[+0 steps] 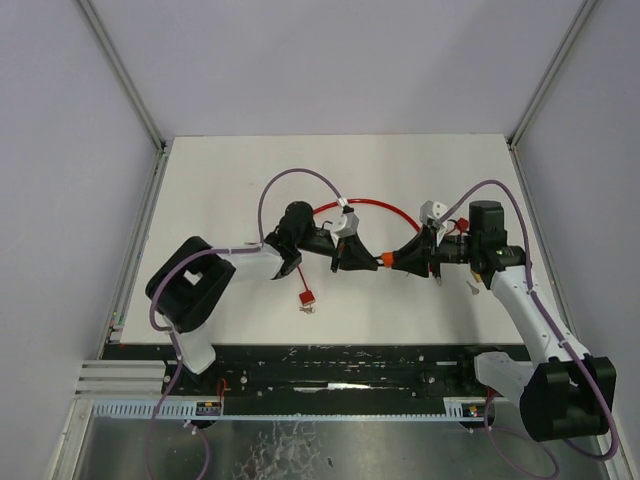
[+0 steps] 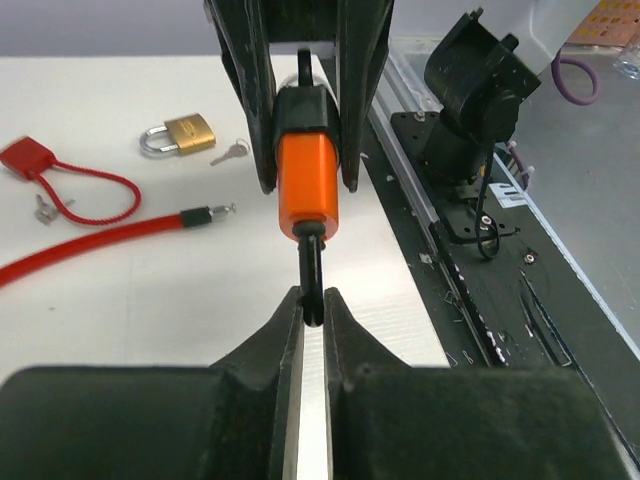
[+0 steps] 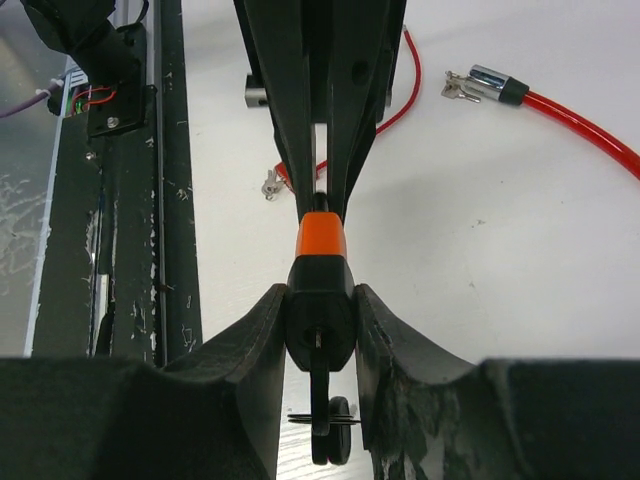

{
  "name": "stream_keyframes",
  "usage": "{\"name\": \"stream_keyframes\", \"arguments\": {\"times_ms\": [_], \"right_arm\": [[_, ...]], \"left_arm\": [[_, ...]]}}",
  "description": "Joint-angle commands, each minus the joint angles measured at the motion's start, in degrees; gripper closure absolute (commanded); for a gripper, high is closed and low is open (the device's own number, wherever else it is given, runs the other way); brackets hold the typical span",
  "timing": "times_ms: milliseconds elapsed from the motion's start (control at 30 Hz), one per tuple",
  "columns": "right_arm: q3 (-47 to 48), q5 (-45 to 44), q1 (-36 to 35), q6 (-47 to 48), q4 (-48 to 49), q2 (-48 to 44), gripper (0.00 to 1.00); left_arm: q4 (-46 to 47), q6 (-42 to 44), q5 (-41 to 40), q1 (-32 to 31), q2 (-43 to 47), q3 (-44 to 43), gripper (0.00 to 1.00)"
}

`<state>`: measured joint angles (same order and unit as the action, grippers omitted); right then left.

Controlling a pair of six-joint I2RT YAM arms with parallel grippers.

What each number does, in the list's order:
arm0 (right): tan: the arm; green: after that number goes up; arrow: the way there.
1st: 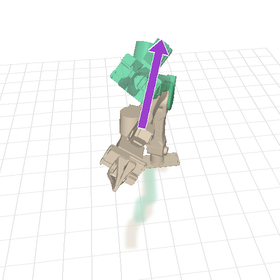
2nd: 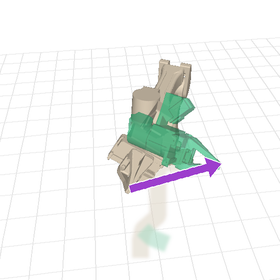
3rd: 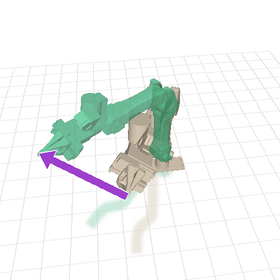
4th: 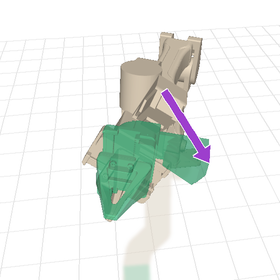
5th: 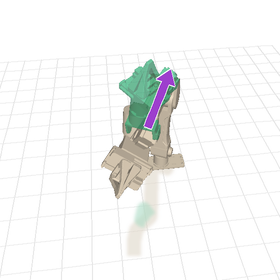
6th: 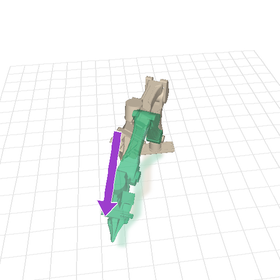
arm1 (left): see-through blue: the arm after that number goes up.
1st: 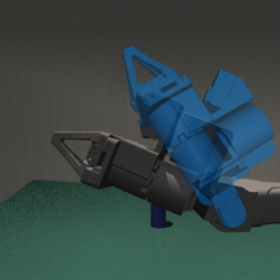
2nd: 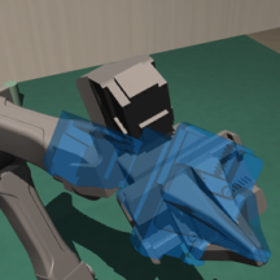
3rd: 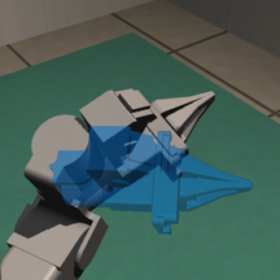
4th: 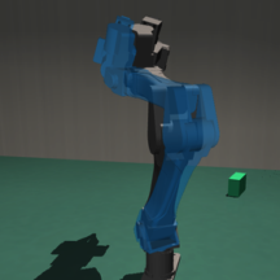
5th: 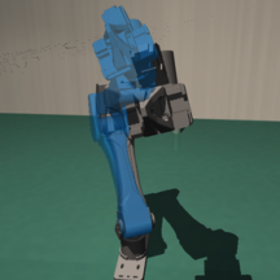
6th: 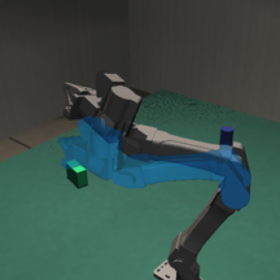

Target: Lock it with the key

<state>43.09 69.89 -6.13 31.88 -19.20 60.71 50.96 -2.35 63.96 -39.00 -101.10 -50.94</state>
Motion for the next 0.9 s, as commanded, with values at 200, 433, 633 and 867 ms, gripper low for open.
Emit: {"name": "stream_keyframes", "arguments": {"times_ms": [200,433,633,867], "right_arm": [[0.24,-1.08,-10.19,0.95,5.88,10.8,1.0],[2.68,-10.31,-11.42,6.13,0.28,16.65,1.0],[3.75,-16.16,-12.74,8.86,-2.15,19.54,1.0],[4.54,-20.89,-15.14,10.8,-3.63,23.79,1.0]], "left_arm": [[15.52,-4.18,-1.49,-5.34,-1.62,-2.06,1.0],[40.75,-18.21,-4.01,3.23,-1.59,6.51,1.0],[40.67,-15.4,-3.64,3.49,-4.06,6.46,1.0],[37.04,-9.68,-3.28,3.41,-6.95,5.69,1.0]]}}
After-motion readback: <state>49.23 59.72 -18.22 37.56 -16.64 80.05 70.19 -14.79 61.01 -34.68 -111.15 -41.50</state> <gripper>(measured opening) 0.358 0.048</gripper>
